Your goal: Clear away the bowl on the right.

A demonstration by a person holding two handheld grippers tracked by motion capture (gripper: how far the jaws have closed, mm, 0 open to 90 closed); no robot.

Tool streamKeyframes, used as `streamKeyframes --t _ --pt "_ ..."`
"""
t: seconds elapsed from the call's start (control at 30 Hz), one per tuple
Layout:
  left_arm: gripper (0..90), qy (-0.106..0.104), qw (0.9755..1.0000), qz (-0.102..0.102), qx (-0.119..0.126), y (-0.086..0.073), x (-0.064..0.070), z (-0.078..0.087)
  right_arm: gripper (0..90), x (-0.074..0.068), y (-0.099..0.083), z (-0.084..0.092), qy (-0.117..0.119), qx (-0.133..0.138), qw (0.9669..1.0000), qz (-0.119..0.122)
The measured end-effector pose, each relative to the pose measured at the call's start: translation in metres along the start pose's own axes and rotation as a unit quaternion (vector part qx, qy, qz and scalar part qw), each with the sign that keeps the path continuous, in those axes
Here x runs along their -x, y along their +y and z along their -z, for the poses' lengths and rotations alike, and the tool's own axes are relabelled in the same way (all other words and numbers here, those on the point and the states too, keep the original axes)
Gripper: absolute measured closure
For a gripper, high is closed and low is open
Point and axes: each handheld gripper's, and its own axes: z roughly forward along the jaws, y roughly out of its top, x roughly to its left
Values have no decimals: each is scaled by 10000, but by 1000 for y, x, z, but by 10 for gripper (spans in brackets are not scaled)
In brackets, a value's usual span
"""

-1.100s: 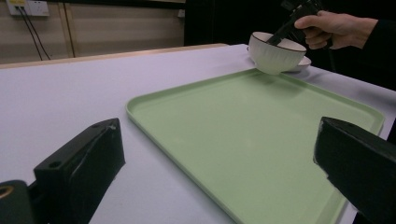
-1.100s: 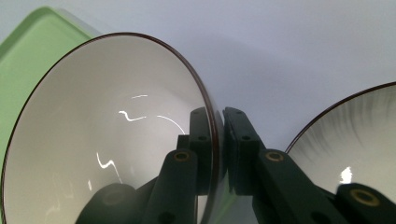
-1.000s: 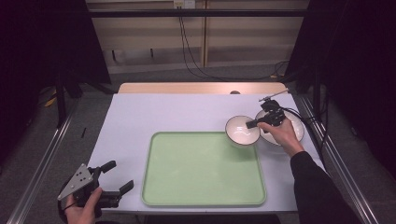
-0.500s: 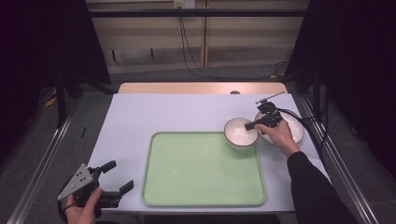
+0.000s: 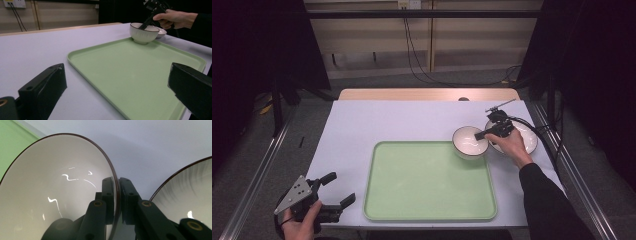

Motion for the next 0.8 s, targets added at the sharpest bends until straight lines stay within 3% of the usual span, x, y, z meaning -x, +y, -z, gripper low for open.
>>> streamKeyframes --t 0.17,0.43,0.63,0.8 --pt "17 0 10000 -8 -6 0 0 0 835 -2 -1 0 -80 3 10000 -26" --pt "18 25 10000 36 22 0 0 -1 821 -1 -4 0 15 120 9999 34" --pt "19 24 10000 14 -8 0 0 0 777 0 -4 -4 -71 105 9999 90" --pt "19 16 10000 39 11 0 0 0 666 -1 -4 -2 -52 231 9997 111"
